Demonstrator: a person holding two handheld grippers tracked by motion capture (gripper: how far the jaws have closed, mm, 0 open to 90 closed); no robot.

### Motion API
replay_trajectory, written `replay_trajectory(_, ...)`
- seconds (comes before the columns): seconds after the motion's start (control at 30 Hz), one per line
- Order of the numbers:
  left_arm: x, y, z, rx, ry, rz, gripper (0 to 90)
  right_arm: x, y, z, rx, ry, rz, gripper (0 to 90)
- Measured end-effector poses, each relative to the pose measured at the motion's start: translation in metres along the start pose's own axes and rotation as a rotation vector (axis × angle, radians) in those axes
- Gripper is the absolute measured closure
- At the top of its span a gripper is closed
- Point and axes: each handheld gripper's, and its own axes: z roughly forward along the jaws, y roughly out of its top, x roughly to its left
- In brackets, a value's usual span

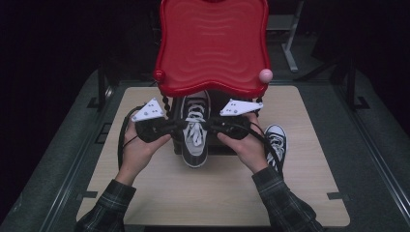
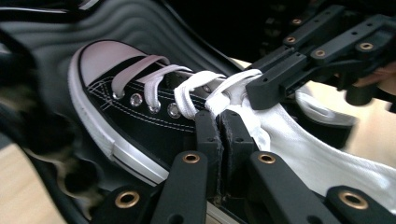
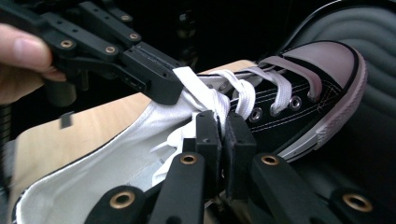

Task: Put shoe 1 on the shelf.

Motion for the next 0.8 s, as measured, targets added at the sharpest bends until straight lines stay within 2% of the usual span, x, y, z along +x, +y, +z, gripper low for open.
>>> replay_trajectory(0.07, 0.003, -0.001, 0.003, -0.012, 0.033, -0.001, 87.2, -0.004, 0.001, 0.006, -0.009, -0.016, 0.000, 85.8)
replay_trajectory(0.23, 0.010, -0.004, 0.010, -0.020, 0.080, -0.015, 87.3, -0.009, 0.003, 0.018, -0.008, -0.064, -0.014, 85.9)
replay_trajectory(0.5, 0.015, -0.013, 0.015, 0.001, 0.083, -0.032, 87.0, -0.010, -0.002, 0.030, 0.007, -0.074, -0.007, 85.7)
replay_trajectory(0.6, 0.015, -0.017, 0.015, -0.009, 0.075, -0.046, 86.3, -0.009, -0.006, 0.032, 0.007, -0.073, 0.003, 85.5)
replay_trajectory(0.67, 0.016, -0.017, 0.014, -0.004, 0.073, -0.050, 81.9, -0.009, -0.006, 0.031, 0.003, -0.069, 0.016, 85.4)
replay_trajectory(0.7, 0.016, -0.017, 0.012, -0.005, 0.076, -0.056, 76.7, -0.010, -0.007, 0.031, 0.003, -0.070, 0.015, 85.4)
replay_trajectory(0.8, 0.014, -0.018, 0.006, 0.021, 0.047, -0.060, 63.9, -0.010, -0.007, 0.032, 0.002, -0.067, 0.023, 84.8)
